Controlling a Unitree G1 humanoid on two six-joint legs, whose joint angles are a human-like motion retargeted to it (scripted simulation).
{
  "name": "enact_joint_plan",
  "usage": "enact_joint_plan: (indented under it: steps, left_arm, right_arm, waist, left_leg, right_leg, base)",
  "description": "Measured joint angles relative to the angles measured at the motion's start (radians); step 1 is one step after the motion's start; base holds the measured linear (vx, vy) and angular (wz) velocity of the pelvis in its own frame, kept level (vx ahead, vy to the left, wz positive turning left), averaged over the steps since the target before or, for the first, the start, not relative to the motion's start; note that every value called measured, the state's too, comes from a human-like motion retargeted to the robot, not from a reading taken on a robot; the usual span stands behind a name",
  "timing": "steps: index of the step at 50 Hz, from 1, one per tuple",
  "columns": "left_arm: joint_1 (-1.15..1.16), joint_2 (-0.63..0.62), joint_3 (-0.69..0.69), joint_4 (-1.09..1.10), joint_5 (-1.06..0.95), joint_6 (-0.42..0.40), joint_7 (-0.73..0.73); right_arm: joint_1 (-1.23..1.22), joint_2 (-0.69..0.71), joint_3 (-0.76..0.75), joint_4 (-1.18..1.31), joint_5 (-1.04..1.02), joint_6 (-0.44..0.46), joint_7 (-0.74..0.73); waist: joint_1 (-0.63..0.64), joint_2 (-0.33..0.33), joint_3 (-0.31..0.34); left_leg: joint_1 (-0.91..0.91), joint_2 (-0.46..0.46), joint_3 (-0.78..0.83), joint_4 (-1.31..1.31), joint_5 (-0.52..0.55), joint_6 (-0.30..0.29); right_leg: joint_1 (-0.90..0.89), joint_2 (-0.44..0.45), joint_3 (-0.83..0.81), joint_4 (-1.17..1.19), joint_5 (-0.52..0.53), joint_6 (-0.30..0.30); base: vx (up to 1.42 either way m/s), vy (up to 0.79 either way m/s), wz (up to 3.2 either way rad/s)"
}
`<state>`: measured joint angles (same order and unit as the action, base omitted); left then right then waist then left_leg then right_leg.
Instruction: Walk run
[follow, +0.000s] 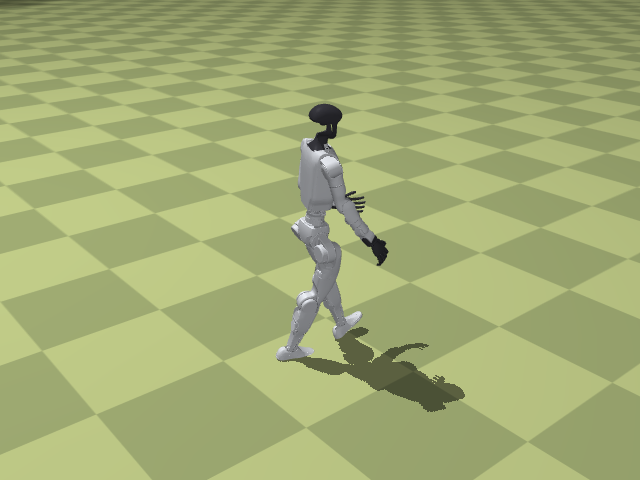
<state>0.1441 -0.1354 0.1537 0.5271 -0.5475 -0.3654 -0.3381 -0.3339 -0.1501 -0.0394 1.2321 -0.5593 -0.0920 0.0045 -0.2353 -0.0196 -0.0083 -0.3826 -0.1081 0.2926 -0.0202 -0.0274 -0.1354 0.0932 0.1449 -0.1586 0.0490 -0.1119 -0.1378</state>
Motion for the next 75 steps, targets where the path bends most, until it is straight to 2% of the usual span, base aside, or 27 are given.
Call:
enact_joint_plan:
  steps: [2,5,7,8,10,12,13,15,19,23,27,33,36,38,40,42,46,48,50,52,55,57,60,64,69,73,75]
  left_arm:
    - [0.0,0.001,0.01,-0.003,0.008,0.005,-0.006]
    - [0.01,0.002,0.032,-0.013,0.028,0.013,-0.013]
    - [0.032,0.009,0.048,-0.022,0.035,0.017,-0.021]
    - [0.045,0.012,0.057,-0.025,0.033,0.019,-0.023]
    - [0.061,0.015,0.08,-0.019,0.012,0.023,-0.013]
    - [0.049,0.03,0.084,-0.01,-0.028,0.033,0.018]
    - [0.04,0.039,0.075,-0.012,-0.039,0.034,0.037]
    - [0.028,0.055,0.056,-0.022,-0.034,0.019,0.066]
    - [-0.023,0.064,0.03,-0.032,-0.001,-0.002,0.089]
    - [-0.051,0.068,0.003,-0.041,-0.025,-0.009,0.05]
    - [-0.046,0.089,-0.033,-0.049,-0.032,-0.02,0.018]
    - [-0.018,0.102,-0.061,-0.034,-0.012,-0.013,0.012]
    - [-0.002,0.087,-0.065,-0.02,-0.012,-0.005,0.001]
    - [0.007,0.072,-0.062,-0.005,-0.019,0.006,-0.013]
    - [0.021,0.056,-0.058,0.009,-0.02,0.017,-0.027]
    - [0.038,0.04,-0.045,0.027,-0.008,0.026,-0.043]
    - [0.077,-0.01,-0.029,0.058,0.024,0.027,-0.044]
    - [0.087,-0.019,-0.04,0.054,0.014,0.013,-0.012]
    - [0.08,-0.005,-0.051,0.049,0.012,0.002,-0.007]
    - [0.065,0.016,-0.049,0.046,0.037,0.01,-0.023]
    - [0.054,0.026,-0.042,0.034,0.062,0.023,-0.038]
    - [0.05,0.022,-0.035,0.026,0.047,0.014,-0.029]
    - [0.051,0.015,-0.031,0.014,0.029,0.003,-0.023]
    - [0.052,0.004,-0.019,0.002,0.032,0.004,-0.028]
    - [0.06,-0.003,0.005,-0.008,0.03,0.002,-0.043]
    - [0.075,0.007,0.03,-0.025,0.035,0.013,-0.053]
    - [0.079,0.013,0.046,-0.031,0.041,0.018,-0.059]
  right_arm:
    - [0.029,-0.004,0.009,0.045,-0.013,0.004,-0.002]
    - [0.076,-0.012,0.016,0.169,-0.063,0.017,0.023]
    - [0.116,-0.016,0.008,0.278,-0.116,0.039,0.032]
    - [0.138,-0.017,0.001,0.336,-0.14,0.055,0.026]
    - [0.185,-0.011,-0.016,0.448,-0.173,0.1,0.012]
    - [0.271,-0.006,-0.021,0.468,-0.149,0.124,0.039]
    - [0.312,-0.01,-0.021,0.468,-0.119,0.115,0.068]
    - [0.382,-0.027,-0.019,0.468,-0.056,0.076,0.15]
    - [0.485,-0.047,-0.066,0.456,-0.037,0.079,0.274]
    - [0.564,-0.069,-0.105,0.424,-0.032,0.039,0.202]
    - [0.59,-0.079,-0.137,0.431,-0.007,0.028,0.157]
    - [0.584,-0.073,-0.161,0.425,0.014,0.004,0.214]
    - [0.577,-0.069,-0.161,0.419,0.004,-0.009,0.204]
    - [0.567,-0.069,-0.161,0.423,-0.006,-0.006,0.191]
    - [0.561,-0.066,-0.17,0.426,-0.016,0.003,0.179]
    - [0.553,-0.062,-0.182,0.431,-0.019,0.013,0.166]
    - [0.484,-0.064,-0.187,0.452,0.002,0.03,0.129]
    - [0.426,-0.064,-0.18,0.446,0.015,0.027,0.081]
    - [0.369,-0.055,-0.167,0.422,0.048,0.016,0.019]
    - [0.308,-0.045,-0.135,0.392,0.096,0.008,-0.026]
    - [0.219,-0.029,-0.105,0.332,0.121,0.004,-0.045]
    - [0.166,-0.017,-0.092,0.285,0.113,0.001,-0.034]
    - [0.104,-0.006,-0.068,0.216,0.107,-0.019,-0.015]
    - [0.059,-0.005,-0.033,0.127,0.111,-0.05,-0.006]
    - [0.061,-0.002,-0.031,0.066,0.071,-0.067,-0.011]
    - [0.098,0.011,-0.055,0.127,0.058,-0.055,-0.021]
    - [0.123,0.012,-0.06,0.197,0.068,-0.044,-0.007]
  waist:
    - [0.015,-0.002,0.001]
    - [0.058,-0.034,-0.014]
    - [0.095,-0.053,-0.032]
    - [0.105,-0.067,-0.049]
    - [0.117,-0.082,-0.076]
    - [0.085,-0.06,-0.072]
    - [0.063,-0.042,-0.063]
    - [0.049,-0.024,-0.052]
    - [0.059,0.031,-0.037]
    - [-0.03,0.073,-0.022]
    - [-0.088,0.06,-0.015]
    - [-0.127,0.045,-0.012]
    - [-0.137,0.064,-0.024]
    - [-0.15,0.067,-0.042]
    - [-0.174,0.07,-0.062]
    - [-0.201,0.086,-0.084]
    - [-0.177,0.084,-0.121]
    - [-0.183,0.055,-0.121]
    - [-0.201,0.036,-0.123]
    - [-0.2,0.033,-0.124]
    - [-0.156,0.01,-0.118]
    - [-0.123,-0.002,-0.109]
    - [-0.09,0.005,-0.099]
    - [-0.05,0.028,-0.074]
    - [0.003,0.02,-0.044]
    - [0.012,0.007,-0.032]
    - [0.036,-0.006,-0.033]
  left_leg:
    - [0.009,-0.008,0.017,0.023,0.016,0.048]
    - [0.037,-0.011,0.082,0.072,0.062,0.202]
    - [0.054,-0.041,0.007,0.047,0.147,0.276]
    - [0.07,-0.048,0.023,0.038,0.134,0.31]
    - [0.087,-0.022,0.048,0.054,0.09,0.301]
    - [0.122,0.008,0.014,0.072,0.046,0.292]
    - [0.14,0.017,-0.016,0.079,0.027,0.296]
    - [0.177,0.032,-0.042,0.086,-0.009,0.294]
    - [0.232,0.072,-0.051,0.089,-0.06,0.302]
    - [0.283,0.067,-0.118,0.095,-0.097,0.308]
    - [0.36,0.015,-0.146,0.085,-0.139,0.313]
    - [0.495,-0.021,-0.168,0.066,-0.206,0.29]
    - [0.531,-0.002,-0.179,0.081,-0.225,0.274]
    - [0.548,0.0,-0.197,0.102,-0.22,0.259]
    - [0.567,0.008,-0.225,0.131,-0.182,0.234]
    - [0.569,0.039,-0.254,0.179,-0.084,0.193]
    - [0.516,0.079,-0.2,0.384,0.238,0.128]
    - [0.46,0.085,-0.143,0.555,0.361,0.124]
    - [0.39,0.118,-0.086,0.721,0.446,0.163]
    - [0.315,0.159,-0.061,0.825,0.344,0.169]
    - [0.217,0.168,-0.027,0.881,0.205,0.16]
    - [0.161,0.173,0.016,0.85,0.095,0.152]
    - [0.102,0.204,0.109,0.689,0.002,0.142]
    - [0.04,0.197,0.174,0.399,0.006,0.162]
    - [-0.056,0.078,0.008,0.111,0.035,0.139]
    - [-0.056,0.061,0.048,0.034,0.04,0.147]
    - [-0.048,0.063,0.061,0.083,0.085,0.244]
  right_leg:
    - [0.018,0.01,-0.01,0.012,0.001,0.006]
    - [0.039,-0.011,-0.017,0.045,0.043,0.028]
    - [0.052,-0.031,-0.039,0.084,0.126,0.058]
    - [0.05,-0.051,-0.055,0.114,0.191,0.085]
    - [0.026,-0.076,-0.06,0.208,0.36,0.166]
    - [-0.029,-0.035,-0.014,0.344,0.515,0.269]
    - [-0.063,-0.007,-0.006,0.42,0.571,0.317]
    - [-0.144,0.011,0.014,0.588,0.636,0.359]
    - [-0.299,0.01,0.038,0.721,0.458,0.228]
    - [-0.437,-0.076,0.017,0.663,0.257,0.149]
    - [-0.503,-0.167,0.05,0.394,0.226,0.198]
    - [-0.584,-0.258,0.055,0.042,0.189,0.264]
    - [-0.59,-0.263,0.025,-0.037,0.18,0.258]
    - [-0.578,-0.262,0.023,-0.002,0.195,0.212]
    - [-0.552,-0.294,-0.119,0.027,0.231,0.204]
    - [-0.519,-0.269,-0.079,0.034,0.269,0.177]
    - [-0.457,-0.248,-0.017,0.079,0.186,0.122]
    - [-0.411,-0.262,-0.03,0.077,0.15,0.092]
    - [-0.366,-0.256,-0.018,0.071,0.114,0.073]
    - [-0.327,-0.243,-0.027,0.062,0.09,0.07]
    - [-0.271,-0.216,-0.025,0.033,0.076,0.056]
    - [-0.239,-0.193,-0.003,0.02,0.066,0.046]
    - [-0.193,-0.151,-0.022,-0.002,0.045,0.035]
    - [-0.136,-0.078,-0.004,-0.016,0.003,0.019]
    - [-0.068,-0.043,0.007,-0.016,-0.046,0.002]
    - [-0.027,-0.028,-0.008,0.011,-0.081,-0.016]
    - [-0.01,-0.033,-0.013,0.034,-0.073,-0.011]
  base:
    - [0.74,-0.15,-0.2]
    - [0.82,-0.18,-0.67]
    - [0.85,-0.22,-0.91]
    - [1.05,-0.2,-0.85]
    - [0.95,-0.15,-0.72]
    - [0.81,-0.18,0.2]
    - [0.86,-0.22,0.64]
    - [0.72,-0.18,0.29]
    - [0.64,-0.11,-0.04]
    - [0.61,-0.09,0.82]
    - [0.59,-0.17,0.48]
    - [0.72,-0.25,0.19]
    - [0.72,-0.3,0.25]
    - [0.86,-0.44,0.57]
    - [0.91,-0.5,0.94]
    - [0.9,-0.56,0.81]
    - [0.81,-0.47,0.03]
    - [0.72,-0.39,-0.07]
    - [0.64,-0.38,0.26]
    - [0.54,-0.34,0.09]
    - [0.55,-0.34,-0.68]
    - [0.5,-0.24,-0.97]
    - [0.6,-0.22,-0.61]
    - [0.61,-0.17,-0.43]
    - [0.57,-0.1,-0.46]
    - [0.79,-0.07,-0.13]
    - [0.68,-0.07,-0.56]
